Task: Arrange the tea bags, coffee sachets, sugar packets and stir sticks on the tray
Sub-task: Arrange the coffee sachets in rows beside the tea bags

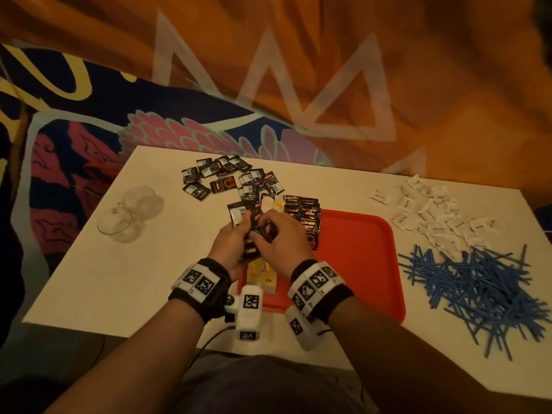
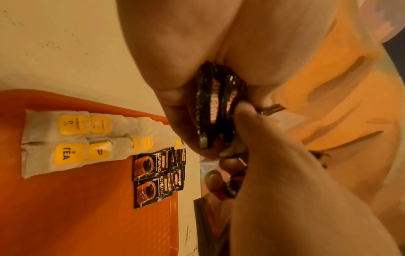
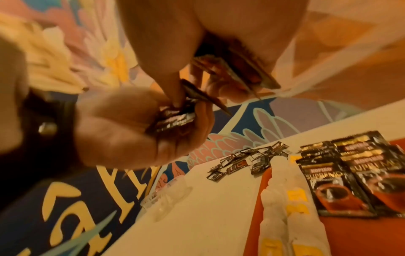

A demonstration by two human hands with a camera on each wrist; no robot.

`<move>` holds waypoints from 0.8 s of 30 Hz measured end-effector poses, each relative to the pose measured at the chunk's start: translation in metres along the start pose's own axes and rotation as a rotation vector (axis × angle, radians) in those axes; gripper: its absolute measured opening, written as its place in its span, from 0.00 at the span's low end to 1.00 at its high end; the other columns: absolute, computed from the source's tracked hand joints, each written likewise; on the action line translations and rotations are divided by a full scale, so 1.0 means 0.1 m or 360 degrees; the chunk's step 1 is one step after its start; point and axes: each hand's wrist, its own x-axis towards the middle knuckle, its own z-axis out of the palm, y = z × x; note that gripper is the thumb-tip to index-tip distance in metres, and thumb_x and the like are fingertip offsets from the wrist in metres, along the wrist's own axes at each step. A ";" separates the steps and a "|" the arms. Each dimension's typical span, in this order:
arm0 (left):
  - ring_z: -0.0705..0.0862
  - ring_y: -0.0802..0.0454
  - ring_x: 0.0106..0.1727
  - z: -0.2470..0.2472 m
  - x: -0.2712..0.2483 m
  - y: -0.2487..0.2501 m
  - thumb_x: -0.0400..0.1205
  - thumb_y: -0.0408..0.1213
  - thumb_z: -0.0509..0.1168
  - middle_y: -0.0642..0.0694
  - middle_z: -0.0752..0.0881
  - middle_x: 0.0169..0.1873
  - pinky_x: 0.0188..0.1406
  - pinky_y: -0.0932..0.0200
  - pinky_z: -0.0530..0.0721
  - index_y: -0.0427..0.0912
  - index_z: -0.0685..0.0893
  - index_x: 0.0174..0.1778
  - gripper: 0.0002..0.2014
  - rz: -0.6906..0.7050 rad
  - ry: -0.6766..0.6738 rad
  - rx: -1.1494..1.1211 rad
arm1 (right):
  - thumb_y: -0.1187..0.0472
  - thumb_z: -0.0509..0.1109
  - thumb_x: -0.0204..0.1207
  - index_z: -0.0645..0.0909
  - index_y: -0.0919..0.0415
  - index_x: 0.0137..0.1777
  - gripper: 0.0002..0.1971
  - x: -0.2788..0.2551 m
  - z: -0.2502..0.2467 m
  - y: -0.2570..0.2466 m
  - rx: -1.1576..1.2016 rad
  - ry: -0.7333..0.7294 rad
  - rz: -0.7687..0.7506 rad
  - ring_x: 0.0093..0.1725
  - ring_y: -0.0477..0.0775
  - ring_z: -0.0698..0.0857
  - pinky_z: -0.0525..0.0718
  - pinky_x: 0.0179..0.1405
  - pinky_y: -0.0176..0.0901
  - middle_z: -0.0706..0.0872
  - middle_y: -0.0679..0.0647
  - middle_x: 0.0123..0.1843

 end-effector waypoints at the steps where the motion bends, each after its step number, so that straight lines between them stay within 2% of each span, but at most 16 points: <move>1: 0.92 0.45 0.44 -0.02 0.02 0.04 0.88 0.51 0.60 0.39 0.92 0.47 0.35 0.51 0.88 0.41 0.86 0.59 0.18 -0.0018 0.0007 -0.0040 | 0.49 0.76 0.74 0.82 0.50 0.53 0.12 0.01 0.05 -0.02 -0.0056 -0.0039 -0.0003 0.48 0.49 0.79 0.77 0.46 0.38 0.81 0.50 0.48; 4: 0.92 0.45 0.46 -0.13 0.05 0.14 0.86 0.59 0.58 0.39 0.93 0.47 0.44 0.47 0.88 0.42 0.86 0.58 0.24 -0.0106 -0.0067 -0.0226 | 0.40 0.73 0.74 0.81 0.49 0.66 0.23 0.02 0.11 -0.08 -0.0170 -0.0173 0.0052 0.59 0.48 0.76 0.74 0.57 0.39 0.79 0.51 0.58; 6: 0.92 0.45 0.48 -0.21 0.08 0.17 0.87 0.56 0.60 0.39 0.92 0.48 0.43 0.48 0.87 0.41 0.86 0.59 0.21 -0.0131 -0.0084 -0.0157 | 0.39 0.73 0.74 0.78 0.49 0.71 0.27 0.02 0.15 -0.13 -0.0212 -0.0281 0.0066 0.61 0.47 0.74 0.71 0.59 0.37 0.77 0.51 0.61; 7: 0.91 0.45 0.47 -0.25 0.11 0.18 0.87 0.51 0.62 0.39 0.91 0.48 0.41 0.50 0.87 0.40 0.86 0.59 0.18 -0.0127 -0.0053 -0.0068 | 0.41 0.73 0.74 0.79 0.50 0.70 0.26 0.02 0.16 -0.14 -0.0191 -0.0308 0.0063 0.60 0.47 0.75 0.71 0.58 0.37 0.78 0.50 0.60; 9: 0.91 0.43 0.47 -0.33 0.15 0.19 0.88 0.42 0.63 0.37 0.91 0.49 0.42 0.48 0.89 0.39 0.85 0.61 0.13 -0.0110 0.0014 0.0060 | 0.46 0.76 0.74 0.83 0.51 0.62 0.19 0.03 0.17 -0.16 0.0007 -0.0260 0.0138 0.51 0.43 0.79 0.73 0.52 0.34 0.82 0.47 0.52; 11: 0.91 0.39 0.48 -0.41 0.19 0.19 0.86 0.39 0.65 0.35 0.91 0.51 0.46 0.45 0.90 0.38 0.84 0.64 0.13 -0.0105 0.0019 0.0109 | 0.51 0.78 0.73 0.84 0.53 0.52 0.12 0.07 0.16 -0.16 0.0318 -0.0073 0.0333 0.40 0.38 0.80 0.76 0.41 0.33 0.83 0.42 0.41; 12: 0.91 0.37 0.50 -0.45 0.21 0.20 0.85 0.39 0.66 0.34 0.91 0.52 0.48 0.44 0.90 0.37 0.84 0.65 0.14 -0.0102 0.0011 0.0136 | 0.52 0.79 0.72 0.83 0.54 0.50 0.11 0.09 0.15 -0.14 0.0443 0.0014 0.0445 0.39 0.38 0.81 0.79 0.40 0.34 0.83 0.42 0.39; 14: 0.92 0.38 0.50 -0.51 0.23 0.22 0.84 0.37 0.69 0.35 0.92 0.51 0.48 0.46 0.89 0.36 0.84 0.64 0.14 -0.0099 -0.0052 0.0174 | 0.53 0.82 0.69 0.82 0.56 0.49 0.14 0.13 0.18 -0.13 0.0655 0.0027 0.0627 0.43 0.45 0.86 0.87 0.46 0.44 0.85 0.46 0.40; 16: 0.92 0.40 0.49 -0.55 0.25 0.24 0.84 0.34 0.69 0.36 0.92 0.51 0.44 0.49 0.89 0.35 0.85 0.65 0.14 -0.0110 -0.0170 0.0186 | 0.58 0.84 0.67 0.82 0.56 0.46 0.14 0.15 0.23 -0.13 0.0804 -0.0126 0.0693 0.46 0.55 0.90 0.90 0.51 0.55 0.88 0.53 0.43; 19: 0.92 0.43 0.47 -0.55 0.26 0.27 0.84 0.33 0.68 0.37 0.92 0.50 0.39 0.51 0.90 0.36 0.84 0.65 0.14 -0.0110 -0.0294 0.0198 | 0.68 0.81 0.69 0.84 0.57 0.46 0.10 0.15 0.28 -0.17 0.1028 -0.0198 0.0732 0.47 0.57 0.91 0.90 0.52 0.53 0.90 0.59 0.48; 22: 0.92 0.45 0.45 -0.55 0.28 0.32 0.86 0.38 0.65 0.41 0.92 0.48 0.39 0.50 0.90 0.41 0.84 0.62 0.11 -0.0150 -0.0320 0.0147 | 0.69 0.79 0.70 0.86 0.55 0.51 0.12 0.16 0.31 -0.17 0.1151 -0.0117 0.0862 0.53 0.61 0.90 0.88 0.58 0.61 0.91 0.60 0.53; 24: 0.90 0.43 0.46 -0.56 0.30 0.36 0.87 0.39 0.61 0.39 0.90 0.51 0.43 0.46 0.89 0.41 0.84 0.62 0.11 -0.0198 -0.0282 0.0114 | 0.71 0.77 0.72 0.86 0.55 0.51 0.12 0.16 0.30 -0.17 0.1264 -0.0057 0.0970 0.53 0.64 0.91 0.88 0.56 0.63 0.91 0.61 0.52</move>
